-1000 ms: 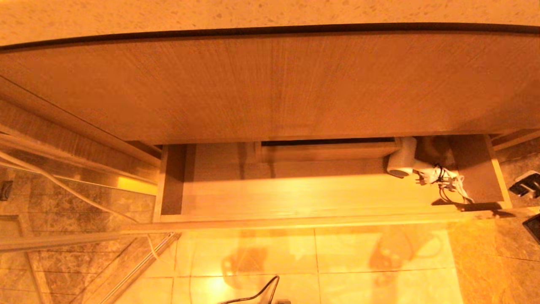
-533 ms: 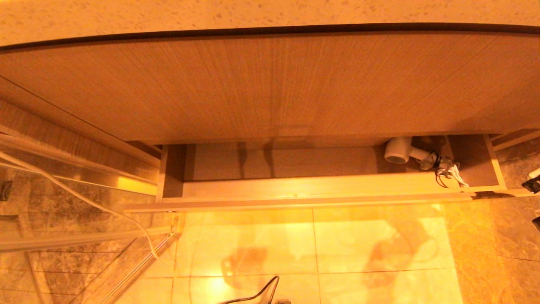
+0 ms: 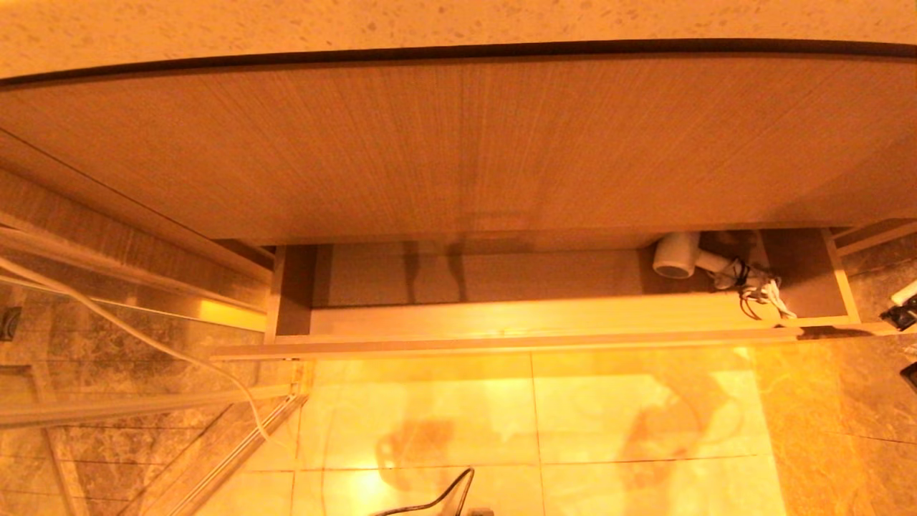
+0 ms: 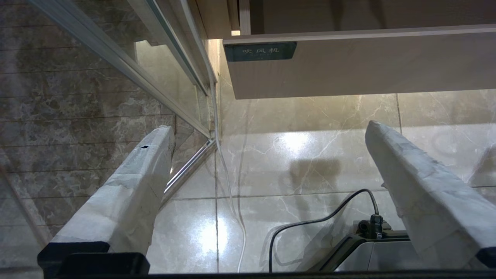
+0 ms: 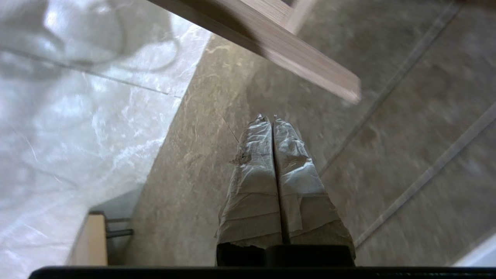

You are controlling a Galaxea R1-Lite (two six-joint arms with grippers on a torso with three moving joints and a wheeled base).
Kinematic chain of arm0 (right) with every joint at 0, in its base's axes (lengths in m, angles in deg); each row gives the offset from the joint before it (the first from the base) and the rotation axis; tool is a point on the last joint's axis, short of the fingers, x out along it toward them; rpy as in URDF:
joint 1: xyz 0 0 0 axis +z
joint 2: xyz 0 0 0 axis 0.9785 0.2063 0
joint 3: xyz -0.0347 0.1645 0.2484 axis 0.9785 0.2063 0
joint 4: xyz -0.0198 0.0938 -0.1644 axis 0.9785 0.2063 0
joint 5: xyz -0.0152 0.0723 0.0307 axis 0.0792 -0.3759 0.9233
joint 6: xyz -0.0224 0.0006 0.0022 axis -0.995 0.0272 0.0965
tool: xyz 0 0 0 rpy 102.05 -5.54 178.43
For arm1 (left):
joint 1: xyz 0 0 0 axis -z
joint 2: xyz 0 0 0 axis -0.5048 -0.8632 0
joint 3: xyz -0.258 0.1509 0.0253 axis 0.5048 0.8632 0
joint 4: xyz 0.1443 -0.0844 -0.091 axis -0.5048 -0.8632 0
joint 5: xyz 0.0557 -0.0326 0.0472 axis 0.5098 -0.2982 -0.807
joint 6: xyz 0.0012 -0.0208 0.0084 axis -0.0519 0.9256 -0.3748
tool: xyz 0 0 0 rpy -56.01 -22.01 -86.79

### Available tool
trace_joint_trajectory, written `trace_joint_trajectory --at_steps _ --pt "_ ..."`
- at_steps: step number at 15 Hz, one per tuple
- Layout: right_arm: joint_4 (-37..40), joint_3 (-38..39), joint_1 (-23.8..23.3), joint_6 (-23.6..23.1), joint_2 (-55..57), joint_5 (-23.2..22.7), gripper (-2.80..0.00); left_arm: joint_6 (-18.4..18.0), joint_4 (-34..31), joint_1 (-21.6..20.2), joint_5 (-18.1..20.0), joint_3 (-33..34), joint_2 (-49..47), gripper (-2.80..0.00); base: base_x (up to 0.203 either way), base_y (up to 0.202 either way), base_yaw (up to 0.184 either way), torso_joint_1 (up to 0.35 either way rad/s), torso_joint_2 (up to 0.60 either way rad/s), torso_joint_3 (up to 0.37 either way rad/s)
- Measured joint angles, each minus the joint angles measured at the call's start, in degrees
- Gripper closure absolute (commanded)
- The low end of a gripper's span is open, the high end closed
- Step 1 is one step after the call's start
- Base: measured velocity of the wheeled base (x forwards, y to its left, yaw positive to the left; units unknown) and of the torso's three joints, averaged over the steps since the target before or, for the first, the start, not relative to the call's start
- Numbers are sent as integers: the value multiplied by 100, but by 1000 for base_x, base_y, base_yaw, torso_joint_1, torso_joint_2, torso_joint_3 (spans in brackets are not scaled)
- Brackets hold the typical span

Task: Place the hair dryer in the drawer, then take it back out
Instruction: Close the drawer

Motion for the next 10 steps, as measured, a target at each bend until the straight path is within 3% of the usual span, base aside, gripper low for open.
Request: trace_joint_trajectory --at_steps 5,10 --pt "-11 -150 0 -602 617 -23 0 0 2 0 0 0 0 -280 0 0 0 0 0 0" --pt "-204 -388 4 -544 977 -4 0 0 2 2 0 0 0 -280 0 0 0 0 0 0"
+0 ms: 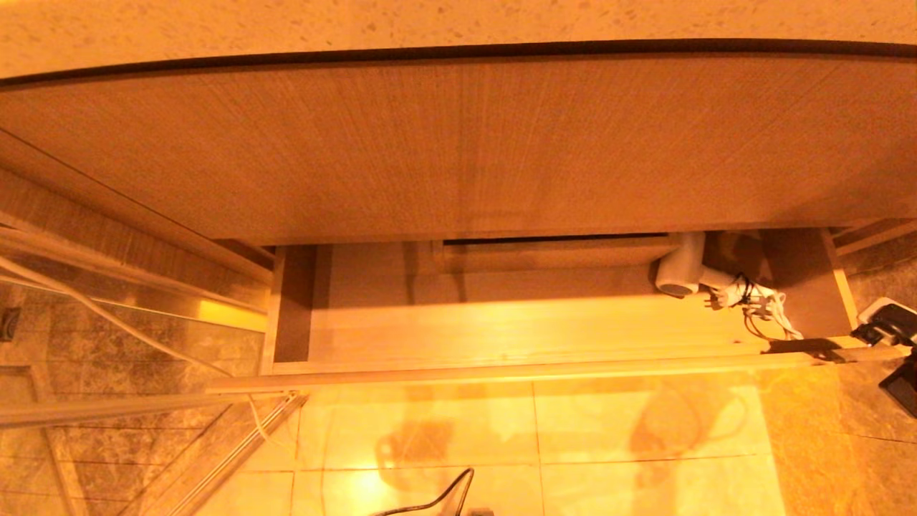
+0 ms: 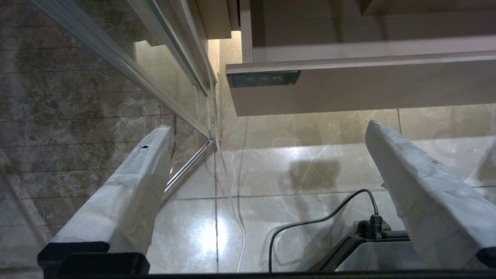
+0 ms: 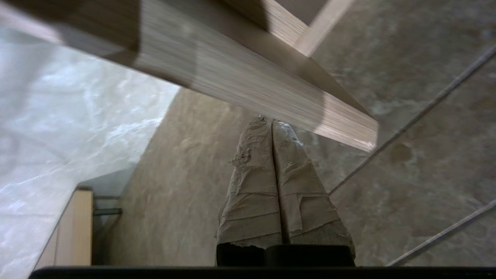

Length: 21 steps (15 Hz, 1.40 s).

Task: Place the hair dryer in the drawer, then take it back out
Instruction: Close the drawer

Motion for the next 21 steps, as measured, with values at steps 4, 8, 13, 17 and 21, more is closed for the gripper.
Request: trace_joint_trajectory --at_steps 4,8,13,17,21 --pt "-814 -118 113 479 49 -15 0 0 0 -2 0 0 0 -280 0 0 0 0 0 0" --pt "-1731 -331 281 1137 35 70 0 0 0 -10 0 0 0 -280 0 0 0 0 0 0" --pt "-1524 -351 299 1072 -192 39 0 0 0 -2 0 0 0 -280 0 0 0 0 0 0" --pt "-908 -394 260 1003 -343 77 0 0 0 -2 0 0 0 -280 0 0 0 0 0 0" --pt "-360 -373 262 1006 -491 107 0 -1 0 -2 1 0 0 -280 0 0 0 0 0 0"
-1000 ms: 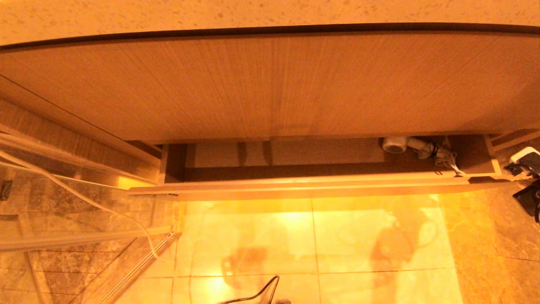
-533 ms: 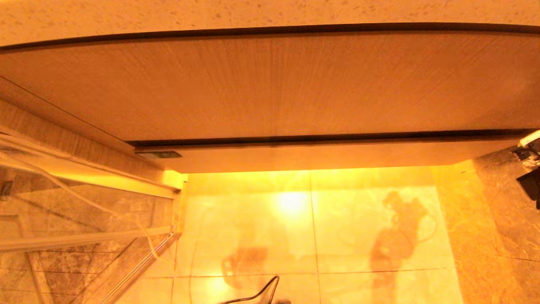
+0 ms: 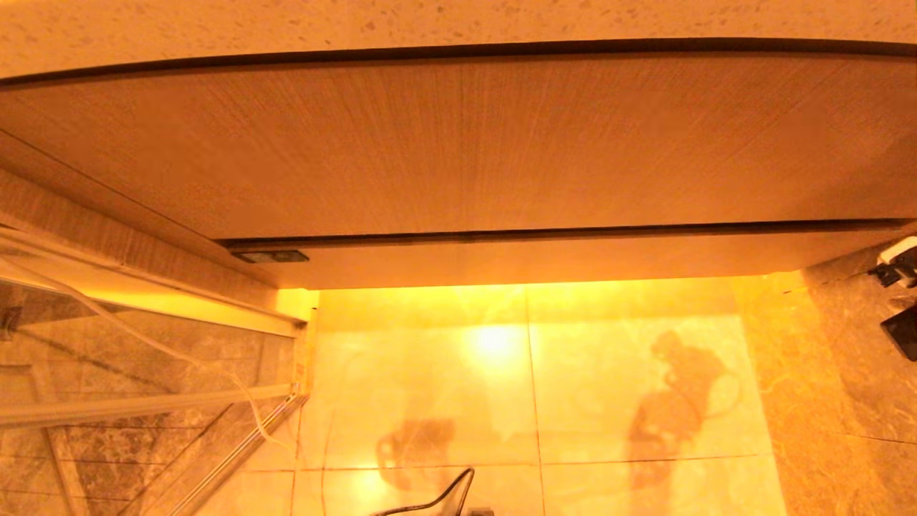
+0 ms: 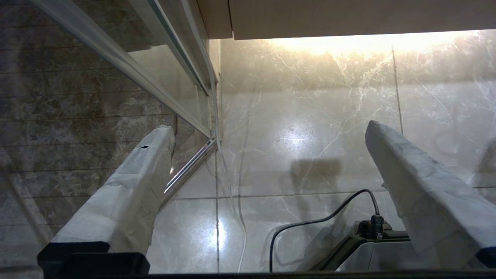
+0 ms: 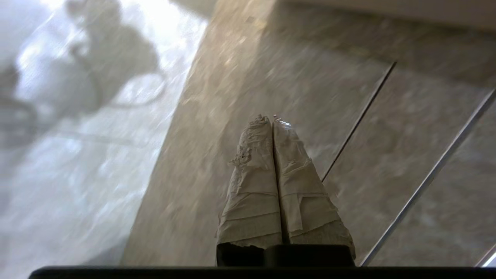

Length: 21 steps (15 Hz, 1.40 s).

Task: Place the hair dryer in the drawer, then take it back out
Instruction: Close the drawer, then pull open the drawer

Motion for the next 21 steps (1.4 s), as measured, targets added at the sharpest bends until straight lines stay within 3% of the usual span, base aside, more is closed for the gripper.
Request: trace_joint_trajectory --at_steps 7,12,17,21 --pt "2607 115 146 88 -1444 124 0 1 0 0 -1 0 0 -280 0 0 0 0 0 0" --pt "3344 473 717 -150 -2788 77 0 1 0 0 -1 0 0 -280 0 0 0 0 0 0" --pt "3405 951 1251 -1571 -4527 -289 0 1 0 0 -1 0 0 -280 0 0 0 0 0 0" --pt "3425 1232 1859 -3095 -5452 -1427 0 1 0 0 -1 0 0 -280 0 0 0 0 0 0"
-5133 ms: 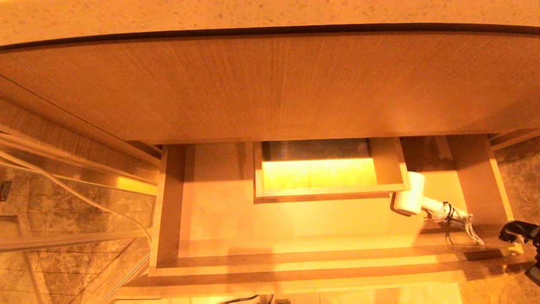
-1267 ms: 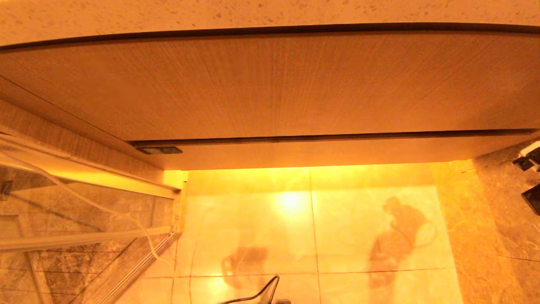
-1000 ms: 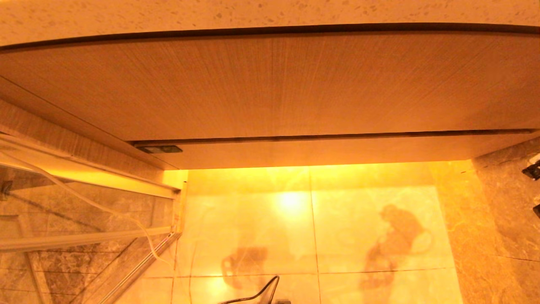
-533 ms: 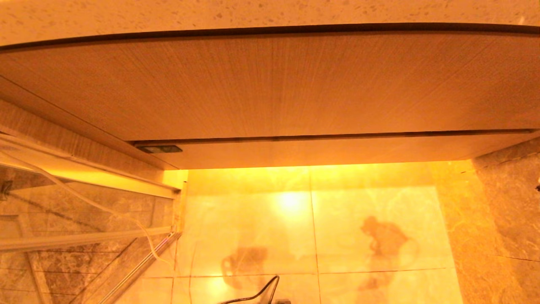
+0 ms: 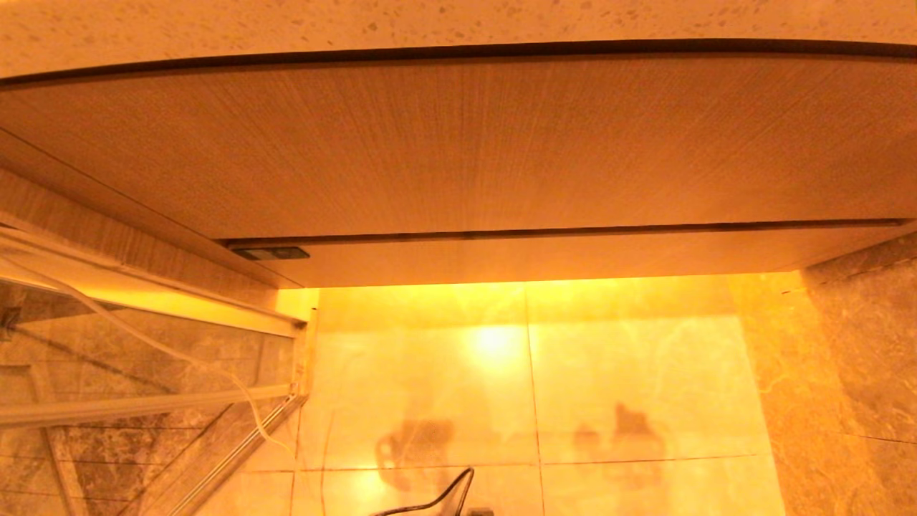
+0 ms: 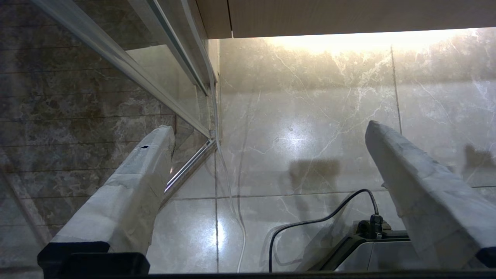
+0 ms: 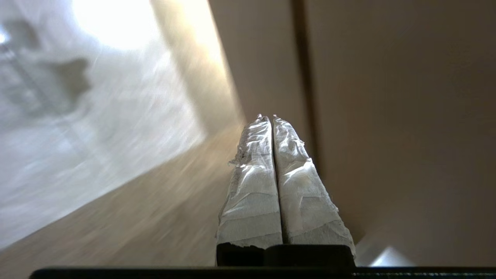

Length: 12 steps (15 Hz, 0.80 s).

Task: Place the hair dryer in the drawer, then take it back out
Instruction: Pull open the drawer

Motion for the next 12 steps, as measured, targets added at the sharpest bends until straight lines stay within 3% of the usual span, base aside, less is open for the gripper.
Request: trace_joint_trajectory --at_steps 1,4,5,9,12 --pt "-78 2 103 -242 -45 -228 0 0 -2 0 0 0 0 -280 0 0 0 0 0 0" --pt "-663 96 446 -326 117 -353 0 0 0 0 0 0 0 -280 0 0 0 0 0 0" --pt "-940 167 592 -353 254 -417 -280 -1 -2 0 0 0 0 -280 0 0 0 0 0 0" --pt "-2173 654 1035 -552 951 -1109 -280 0 0 0 1 0 0 -280 0 0 0 0 0 0" --pt "-2317 847 1394 -782 1323 -1292 -280 0 0 0 0 0 0 -280 0 0 0 0 0 0"
